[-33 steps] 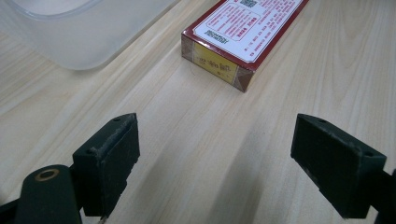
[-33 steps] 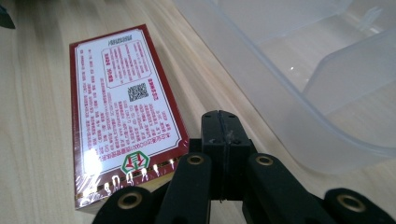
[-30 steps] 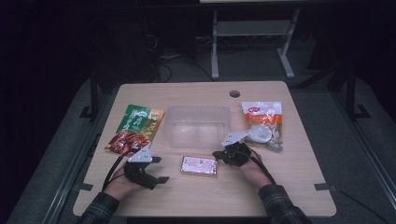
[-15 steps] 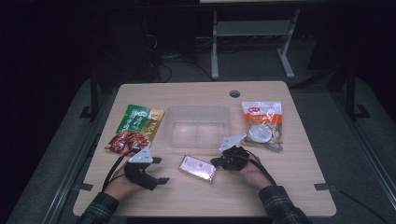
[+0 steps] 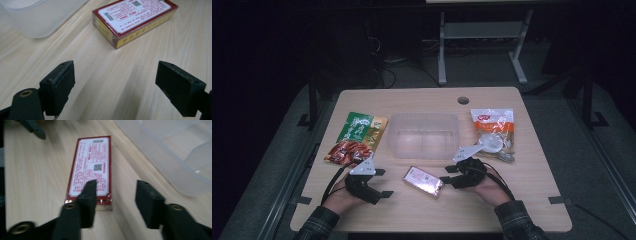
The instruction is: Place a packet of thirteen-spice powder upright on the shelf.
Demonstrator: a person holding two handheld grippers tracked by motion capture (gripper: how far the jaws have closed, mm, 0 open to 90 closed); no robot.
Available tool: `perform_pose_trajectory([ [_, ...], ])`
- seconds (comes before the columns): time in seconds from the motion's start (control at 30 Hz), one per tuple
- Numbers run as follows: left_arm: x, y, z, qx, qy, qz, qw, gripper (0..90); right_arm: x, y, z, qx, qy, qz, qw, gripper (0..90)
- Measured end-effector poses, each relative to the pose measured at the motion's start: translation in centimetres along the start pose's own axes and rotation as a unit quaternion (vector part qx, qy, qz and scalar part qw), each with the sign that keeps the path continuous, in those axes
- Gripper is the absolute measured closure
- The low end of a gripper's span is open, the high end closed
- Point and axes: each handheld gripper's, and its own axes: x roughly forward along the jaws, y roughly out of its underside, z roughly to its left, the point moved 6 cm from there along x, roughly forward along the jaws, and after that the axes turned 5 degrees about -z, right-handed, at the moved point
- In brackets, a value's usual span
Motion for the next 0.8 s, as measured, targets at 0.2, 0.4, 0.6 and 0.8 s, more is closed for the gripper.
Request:
perform_pose_trajectory([
  [0.2,0.0,0.0,-0.1,-0.003,0.001,0.002,1.0000,15.4,0.1,-0.4,1.4,0.013,0.011,0.016,0.9997,37.3],
  [0.4,0.1,0.1,-0.1,-0.001,0.001,0.005,1.0000,15.4,0.8,-0.5,2.3,0.006,0.009,0.041,0.9991,32.6],
  [0.6,0.2,0.1,-0.2,-0.002,0.004,0.007,1.0000,15.4,2.1,-0.6,2.7,-0.001,0.019,0.056,0.9982,26.6],
  [0.8,0.3,0.2,-0.2,-0.001,0.004,0.010,0.9999,15.4,3.3,-0.5,3.4,-0.017,0.020,0.078,0.9966,24.5],
])
